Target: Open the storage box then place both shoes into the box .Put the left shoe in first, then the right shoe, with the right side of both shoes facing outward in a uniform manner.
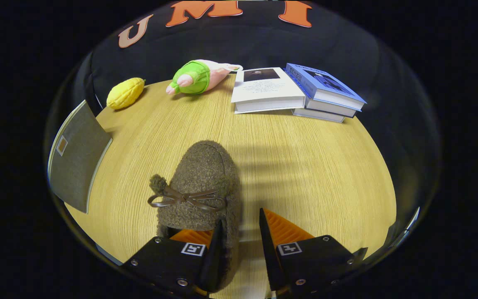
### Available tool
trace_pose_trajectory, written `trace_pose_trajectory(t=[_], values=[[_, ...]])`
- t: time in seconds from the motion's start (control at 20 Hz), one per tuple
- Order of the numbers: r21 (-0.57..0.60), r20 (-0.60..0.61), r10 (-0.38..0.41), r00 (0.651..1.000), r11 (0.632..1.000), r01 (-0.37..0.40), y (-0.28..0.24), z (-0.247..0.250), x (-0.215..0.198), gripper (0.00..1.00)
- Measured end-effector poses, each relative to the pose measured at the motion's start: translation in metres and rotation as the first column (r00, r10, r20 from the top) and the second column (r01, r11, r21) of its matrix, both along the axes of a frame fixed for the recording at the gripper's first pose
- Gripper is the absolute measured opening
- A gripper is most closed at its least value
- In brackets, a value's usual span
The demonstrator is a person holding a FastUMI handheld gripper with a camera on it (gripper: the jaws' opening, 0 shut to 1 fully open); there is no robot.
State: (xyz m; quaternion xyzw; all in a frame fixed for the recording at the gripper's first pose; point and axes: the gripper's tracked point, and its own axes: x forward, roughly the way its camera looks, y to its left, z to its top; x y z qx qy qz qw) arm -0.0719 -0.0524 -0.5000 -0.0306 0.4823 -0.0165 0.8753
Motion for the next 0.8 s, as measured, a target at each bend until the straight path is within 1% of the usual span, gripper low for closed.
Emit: trace_pose_trajectory(t=[0.05, 0.1, 0.15, 0.2, 0.25, 0.3, 0.4, 0.55, 0.7, 0.8], values=[[0.011, 0.003, -0.005, 1.0, 1.0, 0.005, 0.002, -0.004, 0.002, 0.46], [0.026, 0.006, -0.015, 1.0, 1.0, 0.015, 0.006, -0.004, 0.003, 0.37], [0.036, 0.006, -0.032, 0.999, 0.999, 0.032, 0.009, -0.005, 0.002, 0.32], [0.031, 0.006, -0.04, 0.999, 0.999, 0.04, 0.009, -0.005, 0.003, 0.16], [0.027, 0.0, -0.047, 0.999, 0.999, 0.047, 0.009, -0.004, 0.002, 0.14], [0.033, -0.014, -0.059, 0.998, 0.998, 0.06, 0.009, -0.004, 0.001, 0.08], [0.086, -0.044, -0.101, 0.994, 0.991, 0.104, 0.014, 0.0, -0.002, 0.05], [0.159, -0.063, -0.175, 0.982, 0.97, 0.183, 0.024, 0.013, 0.001, 0.05], [0.182, -0.077, -0.216, 0.973, 0.957, 0.226, 0.037, 0.031, 0.0, 0.05], [0.204, -0.083, -0.221, 0.972, 0.951, 0.234, 0.053, 0.046, 0.001, 0.05]])
